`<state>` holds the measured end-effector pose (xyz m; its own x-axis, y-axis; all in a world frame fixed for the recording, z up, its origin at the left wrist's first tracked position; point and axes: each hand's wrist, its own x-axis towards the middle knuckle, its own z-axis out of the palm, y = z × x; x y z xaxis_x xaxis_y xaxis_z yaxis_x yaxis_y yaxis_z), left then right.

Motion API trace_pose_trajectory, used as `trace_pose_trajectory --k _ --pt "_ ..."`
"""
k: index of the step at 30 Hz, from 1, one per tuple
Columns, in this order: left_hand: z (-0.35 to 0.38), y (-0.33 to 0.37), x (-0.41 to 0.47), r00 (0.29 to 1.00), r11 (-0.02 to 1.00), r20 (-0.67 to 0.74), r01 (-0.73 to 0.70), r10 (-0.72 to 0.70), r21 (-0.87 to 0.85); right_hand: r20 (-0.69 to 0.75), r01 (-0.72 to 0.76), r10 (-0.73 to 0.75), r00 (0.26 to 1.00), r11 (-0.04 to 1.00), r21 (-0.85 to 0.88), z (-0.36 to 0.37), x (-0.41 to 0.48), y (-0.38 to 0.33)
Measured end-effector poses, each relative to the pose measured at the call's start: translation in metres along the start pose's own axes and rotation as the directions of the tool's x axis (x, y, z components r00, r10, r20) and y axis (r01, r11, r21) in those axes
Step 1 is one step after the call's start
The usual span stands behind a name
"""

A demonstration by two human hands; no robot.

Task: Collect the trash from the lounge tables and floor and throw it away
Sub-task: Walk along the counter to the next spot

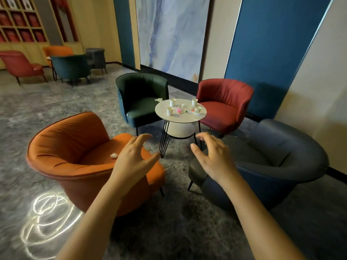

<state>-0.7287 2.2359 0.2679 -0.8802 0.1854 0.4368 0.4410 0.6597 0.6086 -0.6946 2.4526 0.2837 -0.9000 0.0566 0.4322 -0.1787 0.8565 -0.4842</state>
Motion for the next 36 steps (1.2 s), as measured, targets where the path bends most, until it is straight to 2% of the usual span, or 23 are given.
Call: trace_pose_trajectory --k 6,10,13,25,31,36 --pt "0.043 -0.016 0.064 0.996 0.995 -0.021 0.089 -0.088 0.037 0.047 0.045 -0.049 0.998 0.996 0.079 0.032 0.078 0.046" --pt "0.064 -0.054 0.112 0.984 0.982 -0.034 0.177 -0.175 0.068 0.103 0.060 -0.070 0.992 0.993 0.100 0.075 0.131 0.068" --pt "0.080 -0.088 0.154 0.982 0.979 -0.048 0.188 -0.185 0.078 0.135 0.074 -0.086 0.987 0.993 0.092 0.111 0.180 0.081" --pt "0.087 -0.214 0.348 0.949 0.950 -0.112 0.305 -0.296 0.070 0.253 0.124 -0.151 0.956 0.985 0.120 0.236 0.397 0.083" --pt "0.095 -0.275 0.394 0.895 0.899 -0.162 0.431 -0.415 0.077 0.362 0.192 -0.235 0.902 0.970 0.151 0.311 0.472 0.085" --pt "0.093 -0.338 0.411 0.790 0.806 -0.289 0.585 -0.541 0.089 0.446 0.299 -0.378 0.811 0.924 0.239 0.394 0.532 0.071"
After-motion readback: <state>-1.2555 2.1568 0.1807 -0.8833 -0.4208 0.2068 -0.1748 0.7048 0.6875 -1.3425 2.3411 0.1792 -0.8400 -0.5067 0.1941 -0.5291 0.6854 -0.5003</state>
